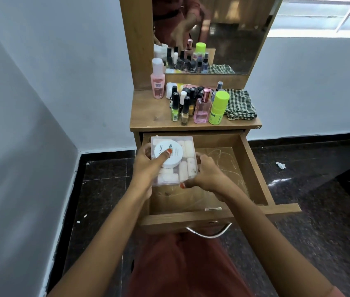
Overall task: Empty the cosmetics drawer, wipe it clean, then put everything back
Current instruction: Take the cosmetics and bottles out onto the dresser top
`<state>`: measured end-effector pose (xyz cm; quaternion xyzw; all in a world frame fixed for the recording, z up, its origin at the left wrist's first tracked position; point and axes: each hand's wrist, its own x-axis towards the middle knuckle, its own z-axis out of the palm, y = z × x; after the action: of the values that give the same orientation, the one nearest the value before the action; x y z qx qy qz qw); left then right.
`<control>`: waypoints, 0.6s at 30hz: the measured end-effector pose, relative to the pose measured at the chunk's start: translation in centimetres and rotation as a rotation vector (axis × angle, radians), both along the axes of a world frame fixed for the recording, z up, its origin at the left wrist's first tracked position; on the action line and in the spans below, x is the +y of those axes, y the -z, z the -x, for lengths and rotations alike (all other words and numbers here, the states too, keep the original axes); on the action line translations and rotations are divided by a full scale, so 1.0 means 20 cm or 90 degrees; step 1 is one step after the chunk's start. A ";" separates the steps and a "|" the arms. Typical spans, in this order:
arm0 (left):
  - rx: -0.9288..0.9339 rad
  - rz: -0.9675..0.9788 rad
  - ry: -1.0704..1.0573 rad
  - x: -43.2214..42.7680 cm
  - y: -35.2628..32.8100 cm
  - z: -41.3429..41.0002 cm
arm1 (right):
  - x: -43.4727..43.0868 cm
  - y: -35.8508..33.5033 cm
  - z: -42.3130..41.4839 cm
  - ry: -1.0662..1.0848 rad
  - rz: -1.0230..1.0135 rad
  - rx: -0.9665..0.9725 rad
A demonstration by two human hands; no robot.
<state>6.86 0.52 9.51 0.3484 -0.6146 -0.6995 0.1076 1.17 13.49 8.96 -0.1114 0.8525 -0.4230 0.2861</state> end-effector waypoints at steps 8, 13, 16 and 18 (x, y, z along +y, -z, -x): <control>0.068 0.039 -0.094 -0.15 -0.10 0.02 | -0.20 -0.13 -0.01 -0.056 0.001 0.186; 0.083 0.124 -0.111 -0.28 -0.08 0.13 | -0.32 -0.15 0.03 -0.024 0.023 0.248; 0.072 0.149 -0.116 -0.33 -0.07 0.19 | -0.39 -0.15 0.05 -0.007 0.038 0.271; 0.068 0.171 -0.116 -0.35 -0.05 0.22 | -0.42 -0.13 0.06 -0.004 0.050 0.304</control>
<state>2.40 -6.45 10.56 0.3478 -0.6616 -0.6161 0.2484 -0.01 5.07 11.49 -0.2219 0.8785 -0.4166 0.0730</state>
